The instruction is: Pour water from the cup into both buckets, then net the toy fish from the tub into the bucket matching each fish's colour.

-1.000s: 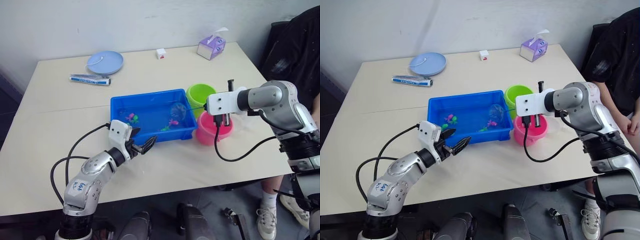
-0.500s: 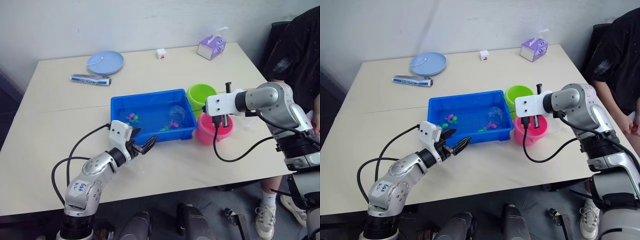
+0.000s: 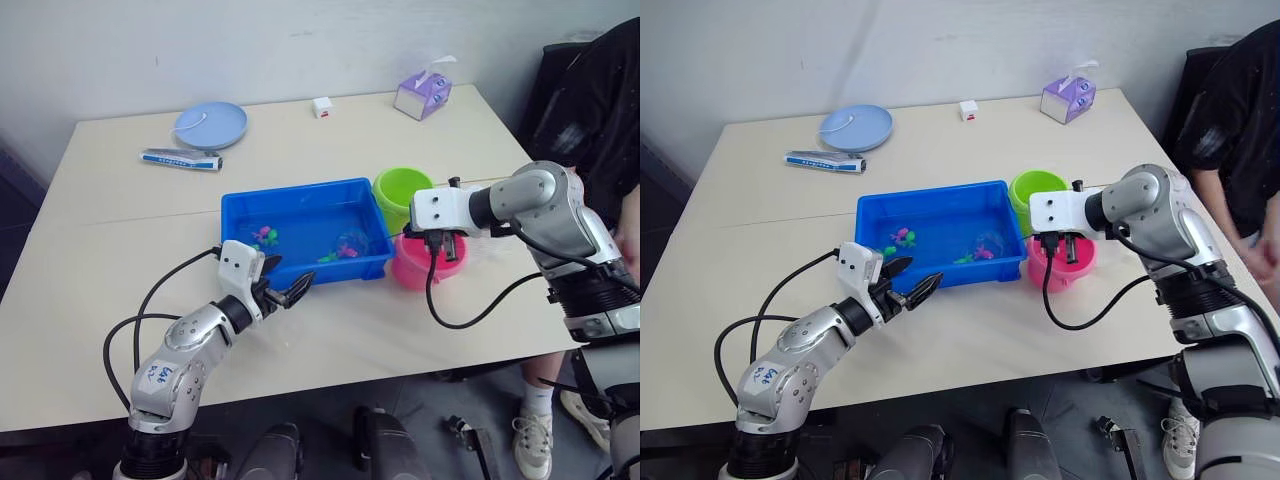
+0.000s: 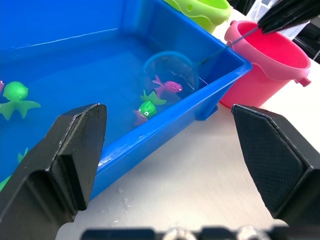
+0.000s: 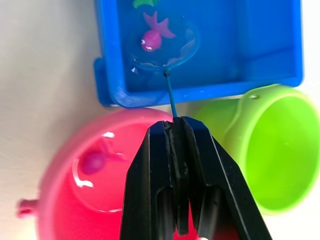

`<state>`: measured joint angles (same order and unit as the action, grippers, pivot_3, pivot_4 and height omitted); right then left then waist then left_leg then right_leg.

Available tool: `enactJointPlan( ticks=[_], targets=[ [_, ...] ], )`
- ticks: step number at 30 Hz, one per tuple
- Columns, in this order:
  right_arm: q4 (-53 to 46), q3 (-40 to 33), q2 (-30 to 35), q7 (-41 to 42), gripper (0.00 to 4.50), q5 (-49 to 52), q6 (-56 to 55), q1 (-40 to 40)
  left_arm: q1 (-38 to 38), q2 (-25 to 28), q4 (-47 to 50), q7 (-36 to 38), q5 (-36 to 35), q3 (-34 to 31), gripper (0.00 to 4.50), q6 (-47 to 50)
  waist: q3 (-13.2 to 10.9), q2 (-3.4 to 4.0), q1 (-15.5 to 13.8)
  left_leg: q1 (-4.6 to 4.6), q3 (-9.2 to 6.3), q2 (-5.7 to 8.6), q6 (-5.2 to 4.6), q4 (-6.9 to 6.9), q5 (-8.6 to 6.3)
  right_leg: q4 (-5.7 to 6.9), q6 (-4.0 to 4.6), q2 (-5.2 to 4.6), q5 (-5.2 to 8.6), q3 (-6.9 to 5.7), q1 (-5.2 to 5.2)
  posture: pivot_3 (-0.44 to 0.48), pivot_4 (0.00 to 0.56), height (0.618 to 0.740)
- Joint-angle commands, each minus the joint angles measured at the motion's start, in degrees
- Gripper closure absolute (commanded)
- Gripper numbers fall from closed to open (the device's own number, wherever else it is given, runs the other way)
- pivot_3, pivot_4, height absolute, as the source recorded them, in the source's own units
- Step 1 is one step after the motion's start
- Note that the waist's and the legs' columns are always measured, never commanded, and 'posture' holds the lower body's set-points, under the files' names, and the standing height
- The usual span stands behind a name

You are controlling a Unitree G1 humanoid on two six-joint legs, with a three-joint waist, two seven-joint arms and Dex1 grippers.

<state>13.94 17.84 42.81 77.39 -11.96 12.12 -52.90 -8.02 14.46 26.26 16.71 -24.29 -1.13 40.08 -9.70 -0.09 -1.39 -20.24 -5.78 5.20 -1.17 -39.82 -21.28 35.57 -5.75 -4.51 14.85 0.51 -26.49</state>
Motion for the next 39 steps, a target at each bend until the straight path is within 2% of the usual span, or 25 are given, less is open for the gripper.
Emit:
enactJointPlan(
  ticks=[1, 19, 27, 33, 39],
  targets=[
    [-1.2, -1.0, -0.4, 1.9, 3.74, 2.3, 7.3, -2.9, 0.2, 0.0, 1.2, 0.2, 0.1, 0.0, 0.20, -1.4, 0.0, 0.00, 0.0, 0.00, 0.00, 0.00, 0.00, 0.00, 0.00, 0.00, 0.00, 0.00, 0.00, 0.00, -0.01, 0.000, 0.150, 0.740],
    [2.4, -3.3, -0.5, 1.3, 3.74, 8.8, 27.9, -9.0, -0.6, 0.8, 0.0, 2.0, -0.2, -0.3, 0.20, -2.5, 0.0, 0.01, 0.0, -0.03, -0.02, 0.00, 0.01, 0.02, -0.01, -0.02, 0.00, -0.02, 0.00, 0.00, -0.03, 0.000, 0.150, 0.740],
    [-8.7, -7.7, 1.4, 0.3, 3.74, 17.0, 40.0, -7.9, -3.4, 3.6, 0.8, 5.0, -2.3, -2.3, 0.20, -1.8, 0.0, 0.02, -0.1, -0.10, -0.04, 0.00, 0.02, 0.02, -0.01, -0.03, 0.00, -0.02, 0.00, -0.01, -0.08, 0.000, 0.150, 0.740],
    [-18.1, -12.9, 2.7, -4.3, 3.74, 23.3, 48.2, -4.6, -7.4, 7.2, -0.1, 8.2, -4.0, -3.5, 0.20, -0.9, 0.0, 0.02, -0.2, -0.11, -0.07, 0.00, 0.02, 0.01, -0.01, -0.02, 0.00, -0.03, 0.00, -0.03, -0.08, 0.000, 0.150, 0.740],
    [-26.8, -21.7, 5.2, -10.3, 3.74, 29.8, 57.1, -0.3, -10.8, 10.0, -2.0, 12.3, -4.3, -2.3, 0.20, -1.2, 0.0, 0.02, -0.4, -0.13, -0.08, 0.01, 0.01, 0.02, -0.02, -0.04, 0.00, -0.04, 0.00, -0.03, -0.09, 0.000, 0.150, 0.740]
  ],
)
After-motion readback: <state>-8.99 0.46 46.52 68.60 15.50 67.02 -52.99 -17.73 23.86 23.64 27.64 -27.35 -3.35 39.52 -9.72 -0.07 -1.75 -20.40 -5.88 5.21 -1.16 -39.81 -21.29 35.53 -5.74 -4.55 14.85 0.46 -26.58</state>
